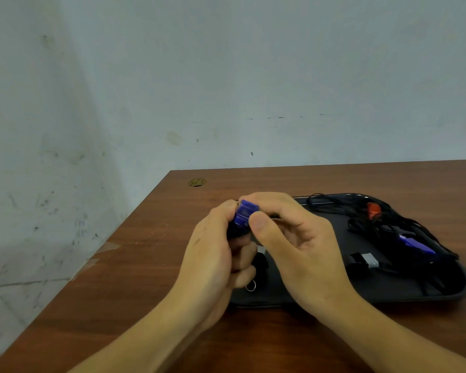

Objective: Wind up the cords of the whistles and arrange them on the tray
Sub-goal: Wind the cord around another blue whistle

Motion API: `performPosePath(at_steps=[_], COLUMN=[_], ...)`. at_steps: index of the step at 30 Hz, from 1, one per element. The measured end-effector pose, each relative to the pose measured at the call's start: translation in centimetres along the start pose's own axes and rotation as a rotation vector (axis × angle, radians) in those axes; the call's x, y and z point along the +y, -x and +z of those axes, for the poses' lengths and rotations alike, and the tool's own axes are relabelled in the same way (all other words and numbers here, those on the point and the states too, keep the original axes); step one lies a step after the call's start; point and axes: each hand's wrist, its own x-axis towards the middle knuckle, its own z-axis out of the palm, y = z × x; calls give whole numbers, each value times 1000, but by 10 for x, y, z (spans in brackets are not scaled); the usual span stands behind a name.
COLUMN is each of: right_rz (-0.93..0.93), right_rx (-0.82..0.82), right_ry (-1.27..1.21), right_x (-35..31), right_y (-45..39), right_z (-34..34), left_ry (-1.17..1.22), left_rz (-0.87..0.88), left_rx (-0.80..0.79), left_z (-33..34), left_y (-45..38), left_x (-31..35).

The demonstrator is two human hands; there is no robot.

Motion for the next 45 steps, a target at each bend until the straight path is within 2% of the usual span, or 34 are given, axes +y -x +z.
performPosePath(at_steps=[3, 8, 13, 17, 22, 30, 34, 42, 45], right_rz=[54, 124, 150, 112, 114, 186, 279, 338, 364], right_rx=[5, -95, -111, -70, 2, 55, 31, 11, 13], right_ry=[-217, -284, -387, -324, -307, -392, -468, -529, -533], right_x=[-2, -3, -7, -4, -5, -16, -16, -14, -13], right_y=[-1, 0, 1, 3, 5, 7, 6, 9, 10], right_z=[4, 0, 4, 8, 13, 21, 20, 19, 18], left_ry=[0, 77, 120, 97, -70, -181, -169, -129, -141], left_rz=[67, 18, 57, 99, 243, 347, 342, 365, 348], left_rx=[35, -4, -15, 10, 29, 93, 103, 13, 31], left_z=[0, 0, -3, -3, -4, -1, 2, 1, 1], left_y=[2, 5, 5, 3, 2, 4, 4, 0, -2], left_x=[-1, 2, 4, 4, 0, -2, -4, -10, -13])
